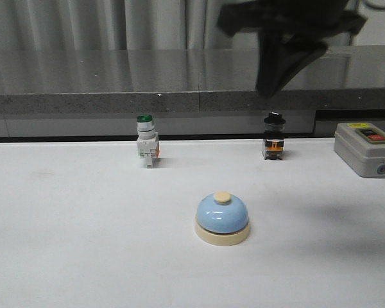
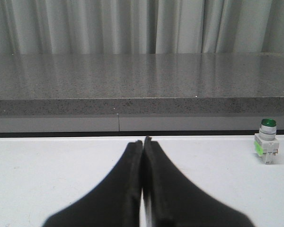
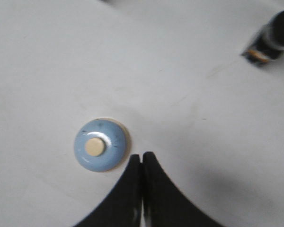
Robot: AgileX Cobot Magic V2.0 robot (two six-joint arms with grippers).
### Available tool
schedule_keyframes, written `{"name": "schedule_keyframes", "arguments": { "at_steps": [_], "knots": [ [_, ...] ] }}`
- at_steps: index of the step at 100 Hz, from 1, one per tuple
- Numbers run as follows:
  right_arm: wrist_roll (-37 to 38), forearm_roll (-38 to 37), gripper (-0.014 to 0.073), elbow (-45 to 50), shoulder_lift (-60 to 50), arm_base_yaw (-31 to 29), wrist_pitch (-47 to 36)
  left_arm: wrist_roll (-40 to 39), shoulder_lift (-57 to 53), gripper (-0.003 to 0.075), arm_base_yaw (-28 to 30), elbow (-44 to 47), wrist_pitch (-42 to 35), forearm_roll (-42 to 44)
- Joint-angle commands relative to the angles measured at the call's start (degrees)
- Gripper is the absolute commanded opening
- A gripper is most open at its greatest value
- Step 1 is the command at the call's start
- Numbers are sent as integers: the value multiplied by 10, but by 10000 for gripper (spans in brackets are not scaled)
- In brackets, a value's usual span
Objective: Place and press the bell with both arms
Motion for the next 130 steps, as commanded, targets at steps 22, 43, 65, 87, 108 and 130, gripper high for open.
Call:
{"name": "schedule_keyframes", "arguments": {
  "at_steps": [22,43,65,87,108,130],
  "knots": [
    [22,-51,-60,110,-223,-122,-104,-5,-17,-20,1,24,-49,-5],
    [24,-51,-60,234,-373,-180,-195,-5,-17,-20,1,24,-49,-5],
    [24,-51,-60,353,-514,-195,-249,-5,-17,-20,1,24,-49,-5],
    [24,-51,-60,423,-627,-195,-279,-5,-17,-20,1,24,-49,-5],
    [24,-51,-60,429,-650,-195,-265,-5,-17,-20,1,24,-49,-5],
    [24,-51,-60,429,-650,-195,-266,-5,-17,-20,1,24,-49,-5]
  ]
}}
